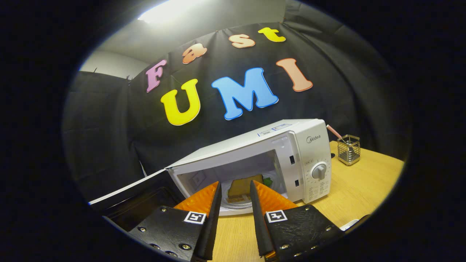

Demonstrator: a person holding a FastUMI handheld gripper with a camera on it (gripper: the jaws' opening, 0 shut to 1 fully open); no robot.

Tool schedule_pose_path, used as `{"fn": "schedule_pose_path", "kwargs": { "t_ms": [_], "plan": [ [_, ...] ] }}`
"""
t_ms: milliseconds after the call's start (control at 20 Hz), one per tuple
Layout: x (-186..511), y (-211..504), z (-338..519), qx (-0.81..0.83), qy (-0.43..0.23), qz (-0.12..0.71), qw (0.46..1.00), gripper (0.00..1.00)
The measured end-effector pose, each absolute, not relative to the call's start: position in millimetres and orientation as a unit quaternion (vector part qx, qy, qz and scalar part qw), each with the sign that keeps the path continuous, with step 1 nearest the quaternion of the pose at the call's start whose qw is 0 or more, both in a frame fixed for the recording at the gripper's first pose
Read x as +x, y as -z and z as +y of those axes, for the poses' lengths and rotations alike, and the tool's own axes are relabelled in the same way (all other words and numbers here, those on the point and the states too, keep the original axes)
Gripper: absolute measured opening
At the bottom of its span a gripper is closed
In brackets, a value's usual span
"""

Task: Open the microwave, put the food inside, and close the microwave door.

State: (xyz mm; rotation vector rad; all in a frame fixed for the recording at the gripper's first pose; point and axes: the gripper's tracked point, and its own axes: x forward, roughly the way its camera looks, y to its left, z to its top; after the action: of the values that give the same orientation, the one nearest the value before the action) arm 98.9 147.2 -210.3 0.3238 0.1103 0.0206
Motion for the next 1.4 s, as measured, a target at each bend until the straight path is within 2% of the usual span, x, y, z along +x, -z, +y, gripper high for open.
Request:
{"fn": "schedule_pose_path", "kwargs": {
  "t_ms": [100, 200, 300, 350, 500, 550, 900, 1400],
  "plan": [
    [84.4, 196.5, 152.1, 0.14, -0.013, 0.038, 0.989, 0.46],
    [65.4, 195.8, 155.1, 0.131, -0.008, 0.043, 0.99, 0.29],
    [47.1, 195.3, 153.2, 0.115, 0.007, 0.054, 0.992, 0.29],
    [34.5, 197.8, 158.3, 0.114, 0.002, 0.054, 0.992, 0.06],
    [16.0, 195.6, 166.7, 0.104, -0.007, 0.05, 0.993, 0.06],
    [-1.0, 190.2, 169.1, 0.099, -0.014, 0.05, 0.994, 0.02],
    [-48.3, 190.4, 194.3, 0.094, -0.031, 0.045, 0.994, 0.02],
    [-97.5, 180.4, 323.0, 0.081, -0.16, 0.04, 0.983, 0.02]
  ]
}}
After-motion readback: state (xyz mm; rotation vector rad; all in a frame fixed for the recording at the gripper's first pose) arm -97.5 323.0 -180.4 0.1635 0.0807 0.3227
